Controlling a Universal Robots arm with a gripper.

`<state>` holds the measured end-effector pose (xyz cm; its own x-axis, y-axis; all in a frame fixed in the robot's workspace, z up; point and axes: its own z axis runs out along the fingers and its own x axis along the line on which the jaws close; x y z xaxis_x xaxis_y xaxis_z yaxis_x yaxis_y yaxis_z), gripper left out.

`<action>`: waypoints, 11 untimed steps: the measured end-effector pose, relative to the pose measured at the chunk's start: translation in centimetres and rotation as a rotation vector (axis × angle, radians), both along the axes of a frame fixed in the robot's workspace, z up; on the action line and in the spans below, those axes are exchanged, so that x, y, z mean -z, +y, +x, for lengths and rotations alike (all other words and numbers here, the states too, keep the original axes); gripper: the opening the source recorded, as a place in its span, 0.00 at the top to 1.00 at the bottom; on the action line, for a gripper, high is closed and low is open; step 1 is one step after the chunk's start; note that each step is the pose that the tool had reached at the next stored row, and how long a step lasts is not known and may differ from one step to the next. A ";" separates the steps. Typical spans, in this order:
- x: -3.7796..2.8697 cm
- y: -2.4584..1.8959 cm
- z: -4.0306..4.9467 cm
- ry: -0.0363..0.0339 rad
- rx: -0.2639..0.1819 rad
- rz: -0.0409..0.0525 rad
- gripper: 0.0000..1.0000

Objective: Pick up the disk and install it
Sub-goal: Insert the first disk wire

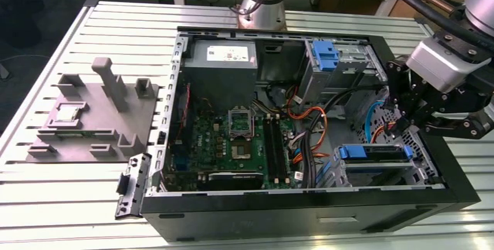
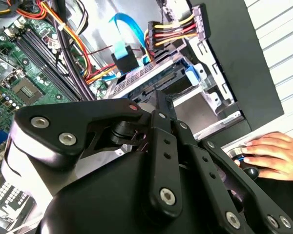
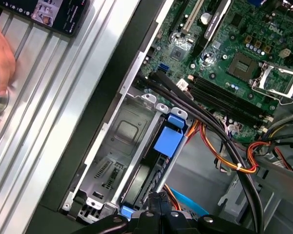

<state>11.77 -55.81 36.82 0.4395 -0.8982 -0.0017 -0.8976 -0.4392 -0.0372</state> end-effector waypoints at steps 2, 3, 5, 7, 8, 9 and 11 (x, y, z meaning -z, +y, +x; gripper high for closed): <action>0.01 0.10 0.15 0.0000 0.000 0.0000 0.90; 0.00 0.14 0.22 0.0000 0.000 -0.0001 0.90; 0.00 0.24 0.33 0.0000 0.000 -0.0001 0.90; 0.01 0.31 0.41 0.0000 0.000 0.0001 0.90; 0.01 0.31 0.41 0.0000 0.000 0.0000 0.90; 0.01 0.31 0.42 0.0000 0.000 0.0000 0.90; 0.01 0.34 0.45 0.0000 0.000 -0.0001 0.90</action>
